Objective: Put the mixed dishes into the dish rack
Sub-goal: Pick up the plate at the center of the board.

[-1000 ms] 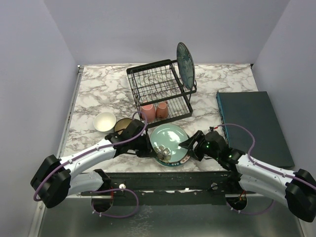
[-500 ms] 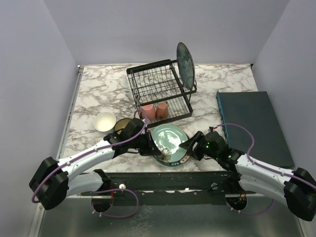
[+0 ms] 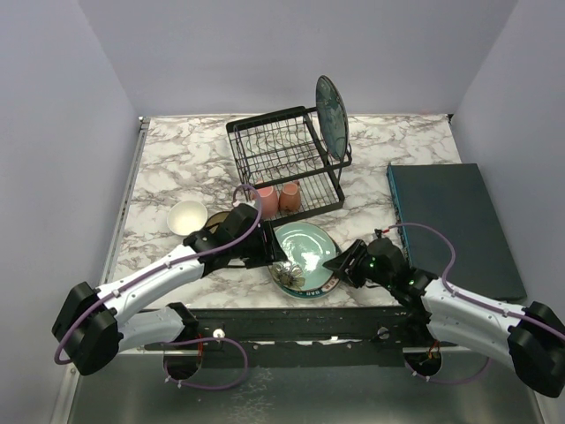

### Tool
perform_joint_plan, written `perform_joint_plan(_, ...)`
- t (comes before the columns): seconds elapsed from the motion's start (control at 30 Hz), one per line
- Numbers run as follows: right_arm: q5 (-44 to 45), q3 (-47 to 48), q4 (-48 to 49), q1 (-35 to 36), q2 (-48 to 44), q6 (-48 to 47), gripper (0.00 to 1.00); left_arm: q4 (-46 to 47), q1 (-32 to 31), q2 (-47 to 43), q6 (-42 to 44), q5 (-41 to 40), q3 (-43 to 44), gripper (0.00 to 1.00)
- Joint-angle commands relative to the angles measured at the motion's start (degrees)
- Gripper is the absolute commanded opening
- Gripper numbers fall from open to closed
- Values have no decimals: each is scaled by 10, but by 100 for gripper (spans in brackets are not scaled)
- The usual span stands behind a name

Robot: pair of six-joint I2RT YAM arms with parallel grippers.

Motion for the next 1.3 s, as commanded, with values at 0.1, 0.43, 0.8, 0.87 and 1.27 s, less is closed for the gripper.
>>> perform_joint_plan(0.1, -2, -19, -8, 2, -10, -14, 45, -71, -1, 23, 61, -130, 40, 55)
perform_joint_plan(0.43, 0, -24, -11, 3, -22, -16, 33, -71, -1, 70, 70, -168, 40, 47)
perform_joint_plan(0.8, -2, -27, -6, 1, -20, -15, 27, -61, -1, 85, 72, -166, 31, 21)
perform_joint_plan(0.87, -2, -28, -4, 2, -18, -15, 27, -59, -1, 86, 71, -165, 27, 17)
perform_joint_plan(1.27, -3, -33, 2, 2, -11, -9, 27, -31, -1, 92, 67, -144, -8, 0)
